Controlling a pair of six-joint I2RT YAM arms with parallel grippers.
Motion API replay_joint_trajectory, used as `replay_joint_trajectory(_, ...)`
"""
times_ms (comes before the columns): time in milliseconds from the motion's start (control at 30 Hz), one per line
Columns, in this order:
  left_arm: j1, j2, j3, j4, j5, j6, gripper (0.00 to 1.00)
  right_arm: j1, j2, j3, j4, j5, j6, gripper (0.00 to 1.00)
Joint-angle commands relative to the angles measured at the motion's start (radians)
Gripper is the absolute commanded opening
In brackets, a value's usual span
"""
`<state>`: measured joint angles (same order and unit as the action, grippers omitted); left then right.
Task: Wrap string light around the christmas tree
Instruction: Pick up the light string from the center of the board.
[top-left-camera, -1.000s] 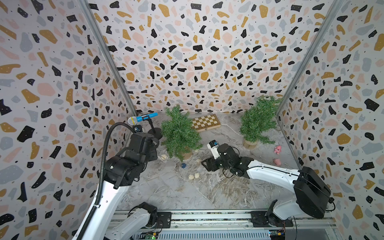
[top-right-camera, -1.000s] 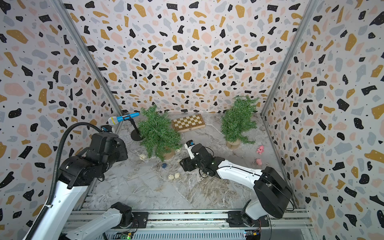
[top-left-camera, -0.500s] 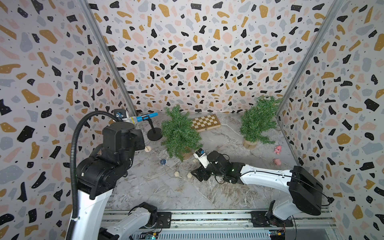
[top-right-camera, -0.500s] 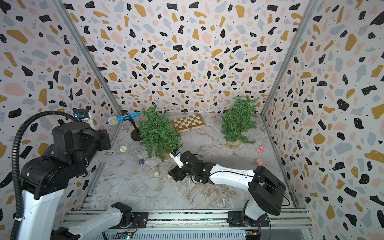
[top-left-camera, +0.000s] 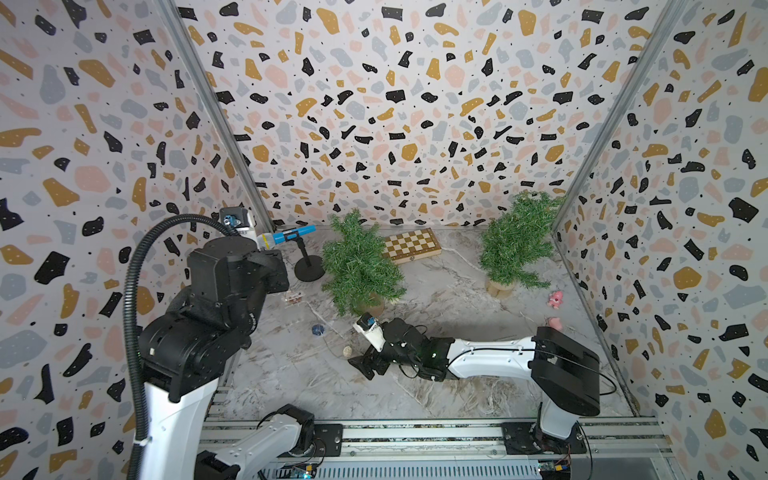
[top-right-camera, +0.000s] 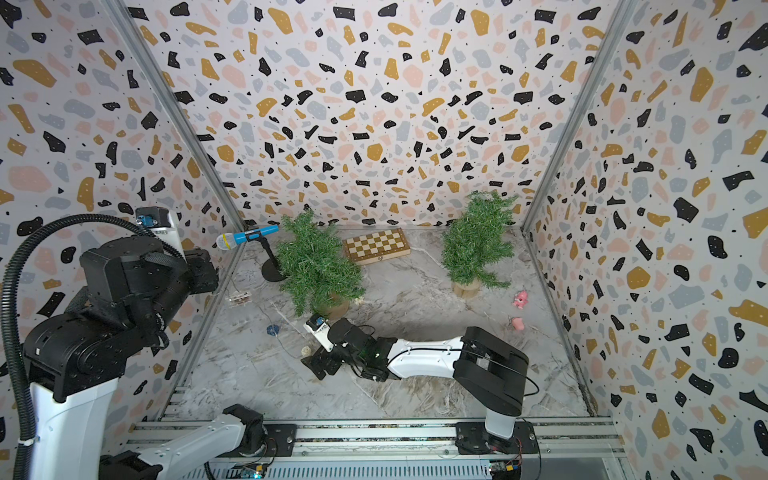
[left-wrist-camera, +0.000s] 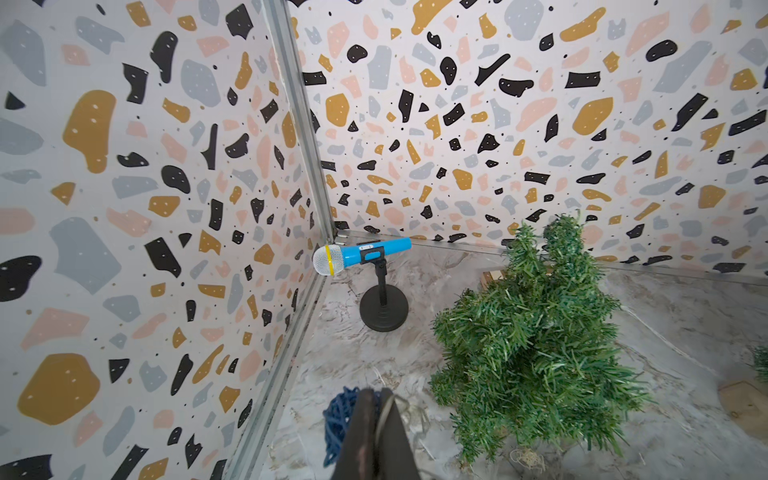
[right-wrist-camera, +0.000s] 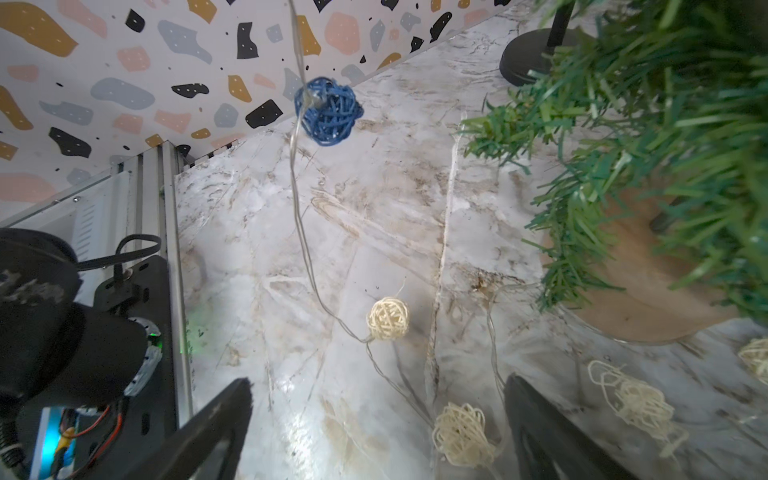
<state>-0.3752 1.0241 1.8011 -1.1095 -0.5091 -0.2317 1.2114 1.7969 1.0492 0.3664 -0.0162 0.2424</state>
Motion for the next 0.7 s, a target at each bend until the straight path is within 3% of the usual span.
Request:
replay_joint_trajectory(0, 0.005, 0.011, 0.036, 0.037, 0.065, -0.018, 0.0, 0.024, 0.059, 0.08, 0.112, 0.039, -0.018, 0.98)
replay_joint_trajectory(133, 0.005, 0.026, 0.06, 0.018, 0.069, -0.011, 0.0, 0.057, 0.162, 0.156, 0.176, 0.066, -0.057, 0.99)
replay_joint_trajectory(367, 0.005, 0.02, 0.066, 0.002, 0.081, -0.016, 0.0, 0.063, 0.341, 0.366, 0.114, 0.294, -0.087, 0.94)
replay_joint_trajectory(500, 0.005, 0.01, 0.05, 0.003, 0.074, -0.015, 0.0, 0.059, 0.331, 0.334, 0.131, 0.324, -0.096, 0.78)
replay_joint_trajectory(567, 0.005, 0.007, 0.044, 0.006, 0.069, -0.014, 0.0, 0.06, 0.283, 0.264, 0.166, 0.291, -0.097, 0.65)
replay_joint_trajectory(667, 0.005, 0.002, 0.042, 0.02, 0.07, -0.012, 0.0, 0.067, 0.198, 0.149, 0.197, 0.256, -0.09, 0.57)
